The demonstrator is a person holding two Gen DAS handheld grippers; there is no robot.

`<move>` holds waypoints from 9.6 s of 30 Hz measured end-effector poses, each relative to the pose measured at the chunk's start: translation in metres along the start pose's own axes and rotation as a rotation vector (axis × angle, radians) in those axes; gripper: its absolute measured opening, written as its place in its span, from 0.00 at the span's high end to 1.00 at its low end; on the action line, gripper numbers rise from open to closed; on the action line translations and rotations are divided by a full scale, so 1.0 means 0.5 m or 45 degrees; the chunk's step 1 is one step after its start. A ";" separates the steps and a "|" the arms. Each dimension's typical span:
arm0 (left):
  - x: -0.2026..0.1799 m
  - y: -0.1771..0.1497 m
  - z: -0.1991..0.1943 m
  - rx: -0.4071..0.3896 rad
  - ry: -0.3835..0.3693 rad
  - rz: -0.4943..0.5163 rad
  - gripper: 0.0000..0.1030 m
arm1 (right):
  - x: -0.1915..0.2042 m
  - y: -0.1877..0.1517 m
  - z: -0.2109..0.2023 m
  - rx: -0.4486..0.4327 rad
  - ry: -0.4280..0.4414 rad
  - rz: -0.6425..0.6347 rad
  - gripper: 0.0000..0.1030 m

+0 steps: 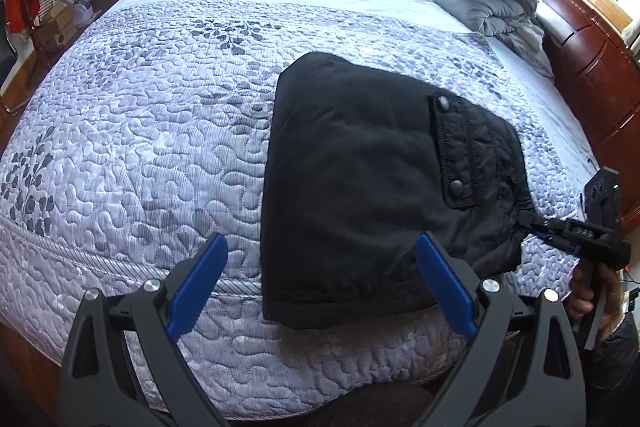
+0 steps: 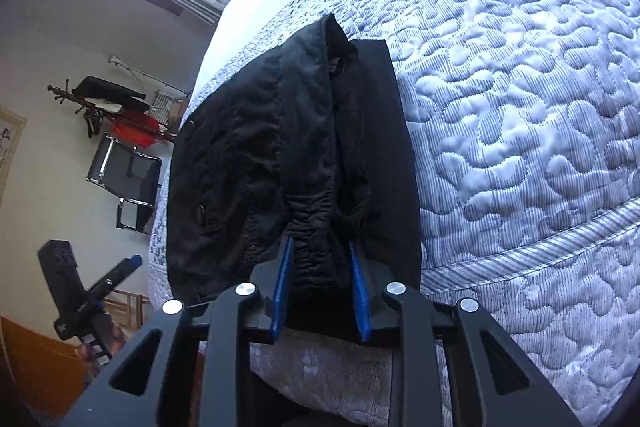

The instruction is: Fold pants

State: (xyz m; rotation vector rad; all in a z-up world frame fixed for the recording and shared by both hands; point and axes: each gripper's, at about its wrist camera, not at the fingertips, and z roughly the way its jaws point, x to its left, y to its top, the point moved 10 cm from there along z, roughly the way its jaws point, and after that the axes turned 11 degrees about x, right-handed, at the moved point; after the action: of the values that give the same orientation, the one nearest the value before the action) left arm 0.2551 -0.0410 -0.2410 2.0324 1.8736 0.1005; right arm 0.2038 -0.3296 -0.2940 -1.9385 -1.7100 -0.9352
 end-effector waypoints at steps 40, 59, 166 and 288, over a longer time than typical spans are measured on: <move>0.060 0.010 0.207 0.484 -1.040 -0.404 0.08 | -0.050 0.043 -0.056 0.013 0.236 0.096 0.04; 0.014 0.027 0.220 0.559 -1.145 -0.334 0.03 | -0.080 0.067 -0.004 0.133 0.403 0.080 0.04; -0.039 0.389 0.299 0.243 -0.930 -0.196 0.52 | 0.111 0.441 0.113 0.074 -0.022 -0.405 0.56; -0.165 -0.055 -0.322 -0.366 0.239 0.079 0.03 | 0.350 -0.143 -0.278 -0.530 -0.836 -0.400 0.04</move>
State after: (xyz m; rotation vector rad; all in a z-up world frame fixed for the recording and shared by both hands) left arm 0.1716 -0.0844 -0.0843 1.9356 1.7812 0.5615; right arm 0.1086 -0.2861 -0.0841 -2.4899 -2.3912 -0.8633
